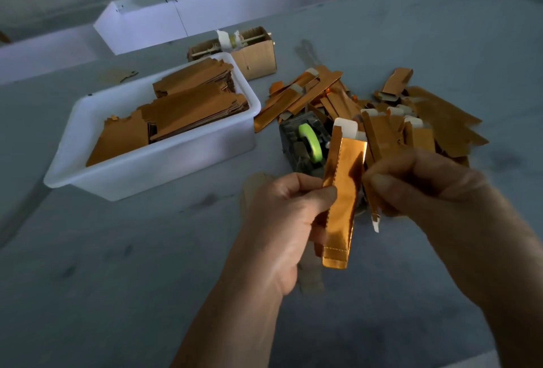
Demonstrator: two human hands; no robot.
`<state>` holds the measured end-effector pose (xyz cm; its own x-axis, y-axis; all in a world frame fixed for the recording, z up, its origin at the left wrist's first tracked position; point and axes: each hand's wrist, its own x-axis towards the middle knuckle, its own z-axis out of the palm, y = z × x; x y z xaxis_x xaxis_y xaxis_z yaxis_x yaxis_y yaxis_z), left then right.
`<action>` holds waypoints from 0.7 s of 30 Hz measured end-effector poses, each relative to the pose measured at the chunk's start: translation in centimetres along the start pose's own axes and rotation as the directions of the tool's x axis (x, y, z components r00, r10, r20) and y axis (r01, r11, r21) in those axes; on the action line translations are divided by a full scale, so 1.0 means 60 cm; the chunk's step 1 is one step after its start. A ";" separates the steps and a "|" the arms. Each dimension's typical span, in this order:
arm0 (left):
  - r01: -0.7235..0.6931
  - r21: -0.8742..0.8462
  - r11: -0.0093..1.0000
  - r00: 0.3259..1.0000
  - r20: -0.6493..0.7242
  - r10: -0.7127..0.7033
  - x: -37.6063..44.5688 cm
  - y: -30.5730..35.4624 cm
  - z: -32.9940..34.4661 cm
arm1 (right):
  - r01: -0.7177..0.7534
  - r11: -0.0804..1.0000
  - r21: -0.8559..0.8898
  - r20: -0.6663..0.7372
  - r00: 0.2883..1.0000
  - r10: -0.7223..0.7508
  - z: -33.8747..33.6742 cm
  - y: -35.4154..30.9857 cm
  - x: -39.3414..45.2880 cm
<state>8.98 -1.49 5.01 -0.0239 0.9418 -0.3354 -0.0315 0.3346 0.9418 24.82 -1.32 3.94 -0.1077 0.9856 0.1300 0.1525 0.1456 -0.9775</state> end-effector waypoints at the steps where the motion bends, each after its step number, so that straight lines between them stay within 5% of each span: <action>1: -0.005 -0.014 1.000 1.000 0.005 0.005 -0.001 -0.001 0.000 | 0.007 1.000 -0.002 0.060 0.998 -0.007 0.002 -0.001 -0.001; 13: 0.027 -0.067 0.997 0.997 0.071 -0.022 -0.012 0.000 -0.008 | 0.083 0.925 -0.370 0.101 0.994 -0.049 0.027 -0.005 -0.001; 21: 0.049 -0.084 0.995 0.988 0.153 -0.035 -0.014 0.001 -0.017 | 0.010 0.927 -0.374 0.030 1.000 0.002 0.035 -0.007 0.000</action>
<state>7.99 -2.33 5.32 0.1300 0.9234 -0.3612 -0.1169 0.3760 0.9192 22.72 -1.57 4.02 -0.1370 0.9829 0.1231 0.5076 0.1764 -0.8434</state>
